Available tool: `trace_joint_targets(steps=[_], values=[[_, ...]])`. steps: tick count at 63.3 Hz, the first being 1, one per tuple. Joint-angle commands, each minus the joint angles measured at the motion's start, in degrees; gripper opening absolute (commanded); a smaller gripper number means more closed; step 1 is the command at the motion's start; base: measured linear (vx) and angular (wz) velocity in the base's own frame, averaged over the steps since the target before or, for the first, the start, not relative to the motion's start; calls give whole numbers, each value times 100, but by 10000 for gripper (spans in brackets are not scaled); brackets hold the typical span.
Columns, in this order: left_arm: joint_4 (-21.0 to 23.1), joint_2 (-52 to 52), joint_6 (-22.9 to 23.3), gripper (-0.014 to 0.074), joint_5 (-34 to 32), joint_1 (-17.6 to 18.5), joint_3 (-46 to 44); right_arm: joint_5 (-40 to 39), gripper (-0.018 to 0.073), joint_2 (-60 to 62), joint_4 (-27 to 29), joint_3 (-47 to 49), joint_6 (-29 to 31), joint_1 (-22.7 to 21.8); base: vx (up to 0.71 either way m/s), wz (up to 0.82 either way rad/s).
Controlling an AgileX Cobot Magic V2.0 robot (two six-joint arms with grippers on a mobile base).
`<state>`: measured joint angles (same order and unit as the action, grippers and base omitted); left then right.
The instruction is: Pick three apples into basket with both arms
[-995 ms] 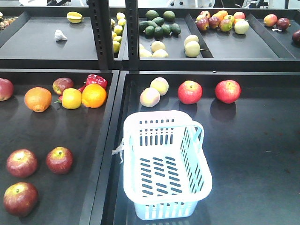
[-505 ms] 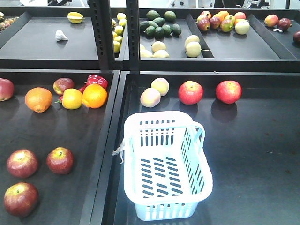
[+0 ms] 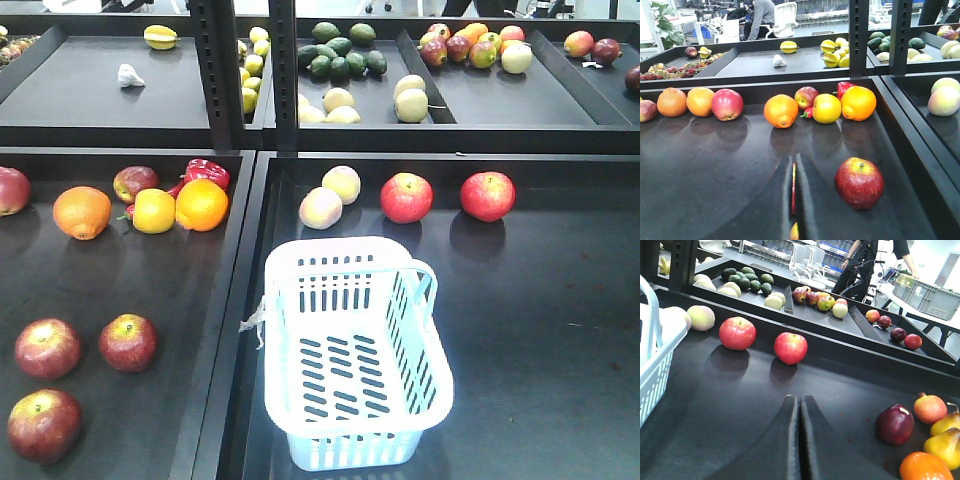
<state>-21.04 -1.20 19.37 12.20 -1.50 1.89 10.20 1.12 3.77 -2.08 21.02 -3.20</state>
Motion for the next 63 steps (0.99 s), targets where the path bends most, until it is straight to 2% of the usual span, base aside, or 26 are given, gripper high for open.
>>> trace_joint_targets(steps=[1,23,28,33,37,42,53,59,63], values=[[-17,-80,33,-6,-419,20,55,-428,-3,0,-28,-8,40,-28,0,0],[72,-80,92,-6,-452,20,55,-428,-3,0,-28,-8,40,-28,0,0],[653,-80,613,-6,-628,20,55,-428,-3,0,-28,-8,40,-28,0,0],[1595,-80,1319,-6,-789,20,55,-428,-3,0,-28,-8,40,-28,0,0],[2070,-80,1652,-6,-860,20,55,-428,-3,0,-28,-8,40,-28,0,0],[2436,-80,1697,-6,-916,20,55,-428,-3,0,-28,-8,40,-28,0,0],[2565,-80,1764,-6,-1220,20,55,-428,-3,0,-28,-8,40,-28,0,0],[3175,-80,2370,-6,-1561,20,55,-428,-3,0,-28,-8,40,-28,0,0],[3761,-80,2861,-6,-1892,26,55,-420,-3,0,-28,-8,40,-28,0,0]])
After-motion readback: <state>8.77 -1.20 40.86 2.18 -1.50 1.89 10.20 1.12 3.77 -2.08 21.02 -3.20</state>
